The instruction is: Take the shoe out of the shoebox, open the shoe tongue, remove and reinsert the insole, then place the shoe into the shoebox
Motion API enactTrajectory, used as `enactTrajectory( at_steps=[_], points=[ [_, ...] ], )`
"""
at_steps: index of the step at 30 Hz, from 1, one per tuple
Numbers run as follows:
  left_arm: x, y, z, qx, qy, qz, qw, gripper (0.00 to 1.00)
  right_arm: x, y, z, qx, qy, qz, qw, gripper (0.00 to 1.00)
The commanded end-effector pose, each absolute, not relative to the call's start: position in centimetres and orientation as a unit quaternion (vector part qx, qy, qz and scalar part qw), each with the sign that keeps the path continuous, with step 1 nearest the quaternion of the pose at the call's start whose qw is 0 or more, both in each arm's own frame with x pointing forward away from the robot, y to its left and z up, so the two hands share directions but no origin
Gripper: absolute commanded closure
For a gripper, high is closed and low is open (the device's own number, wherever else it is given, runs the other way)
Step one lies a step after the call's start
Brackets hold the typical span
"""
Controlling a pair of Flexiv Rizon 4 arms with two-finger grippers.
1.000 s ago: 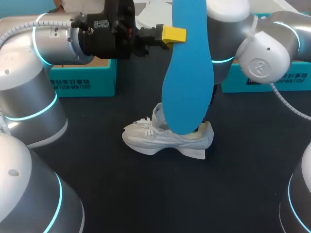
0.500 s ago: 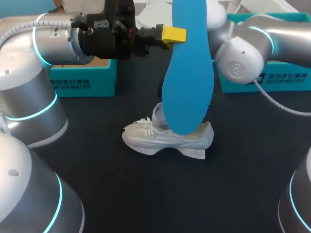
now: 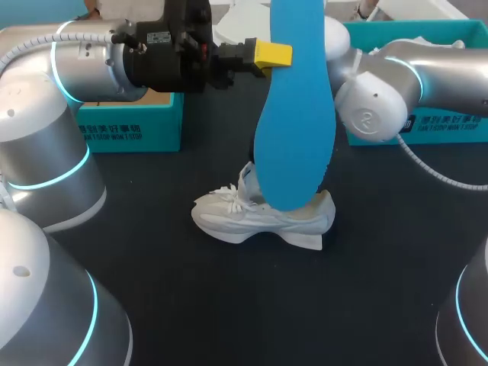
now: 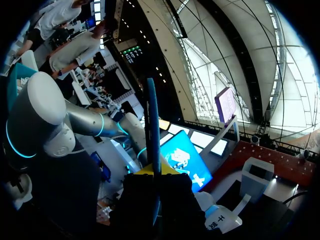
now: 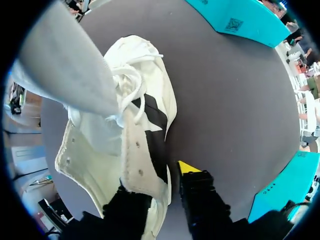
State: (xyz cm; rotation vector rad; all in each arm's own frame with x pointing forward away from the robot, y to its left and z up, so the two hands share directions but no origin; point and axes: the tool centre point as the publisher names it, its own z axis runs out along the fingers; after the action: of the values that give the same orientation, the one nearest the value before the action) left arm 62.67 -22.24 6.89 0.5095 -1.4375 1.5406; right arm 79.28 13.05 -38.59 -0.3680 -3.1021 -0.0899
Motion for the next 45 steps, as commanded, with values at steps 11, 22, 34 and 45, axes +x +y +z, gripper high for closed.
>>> enactTrajectory(
  at_steps=[11,22,34,45],
  points=[
    [62.7,-22.4,6.9,0.207,-0.586,0.628,0.468,1.0,76.3,12.3,-36.0,-0.405,-0.908,-0.106,0.029,1.0],
    [62.7,-22.4,6.9,0.207,-0.586,0.628,0.468,1.0,75.4,12.4,-34.4,-0.42,-0.891,-0.173,-0.005,1.0],
    [62.7,-22.4,6.9,0.207,-0.586,0.628,0.468,1.0,75.0,12.0,-34.0,-0.477,-0.867,-0.147,0.021,1.0],
    [62.7,-22.4,6.9,0.207,-0.586,0.628,0.468,1.0,72.3,12.1,-33.0,-0.623,-0.758,-0.169,0.091,1.0]
  ],
)
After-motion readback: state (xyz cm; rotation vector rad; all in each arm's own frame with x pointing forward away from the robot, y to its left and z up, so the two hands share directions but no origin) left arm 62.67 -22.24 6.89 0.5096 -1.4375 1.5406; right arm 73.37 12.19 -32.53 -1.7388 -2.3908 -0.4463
